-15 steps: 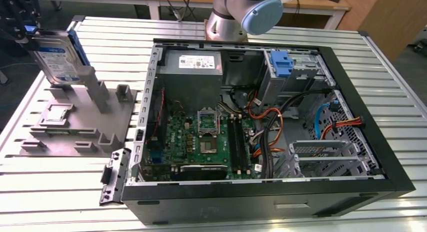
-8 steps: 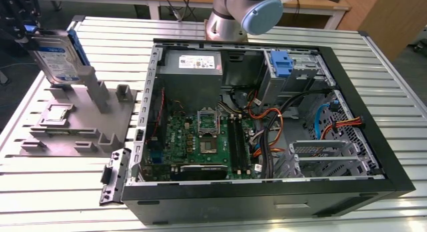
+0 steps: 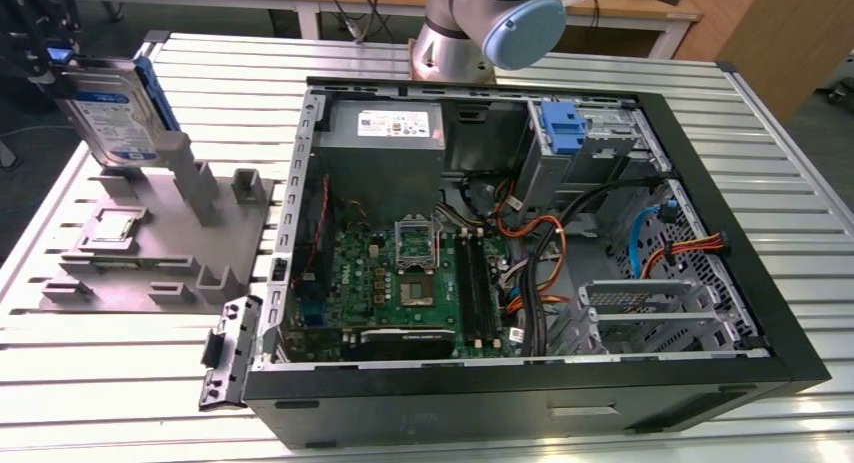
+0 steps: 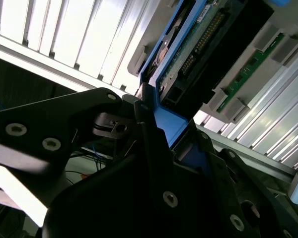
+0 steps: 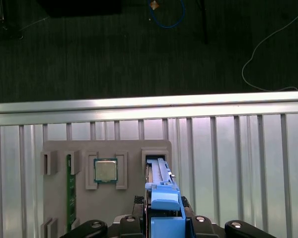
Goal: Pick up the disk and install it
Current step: 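Pick up the disk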
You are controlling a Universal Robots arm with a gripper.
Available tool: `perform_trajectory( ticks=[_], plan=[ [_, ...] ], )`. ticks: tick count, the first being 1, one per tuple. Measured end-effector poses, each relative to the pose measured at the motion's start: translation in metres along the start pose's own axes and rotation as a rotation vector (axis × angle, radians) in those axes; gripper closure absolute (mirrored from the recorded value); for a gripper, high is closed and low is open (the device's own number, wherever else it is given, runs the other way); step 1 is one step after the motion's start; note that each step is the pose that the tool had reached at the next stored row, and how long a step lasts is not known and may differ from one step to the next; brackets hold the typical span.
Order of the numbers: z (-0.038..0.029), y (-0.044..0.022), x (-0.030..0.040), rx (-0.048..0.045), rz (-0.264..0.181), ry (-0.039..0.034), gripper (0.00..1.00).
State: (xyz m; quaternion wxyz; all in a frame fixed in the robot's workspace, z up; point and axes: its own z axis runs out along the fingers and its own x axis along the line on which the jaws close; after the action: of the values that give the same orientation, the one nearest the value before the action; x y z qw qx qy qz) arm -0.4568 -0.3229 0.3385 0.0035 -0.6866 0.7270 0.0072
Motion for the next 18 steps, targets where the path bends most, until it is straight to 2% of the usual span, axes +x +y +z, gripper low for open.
perform_trajectory(
  ticks=[18],
  plan=[
    [-0.0067,0.0,-0.0001,0.0,0.0,0.0,0.64]
  ],
)
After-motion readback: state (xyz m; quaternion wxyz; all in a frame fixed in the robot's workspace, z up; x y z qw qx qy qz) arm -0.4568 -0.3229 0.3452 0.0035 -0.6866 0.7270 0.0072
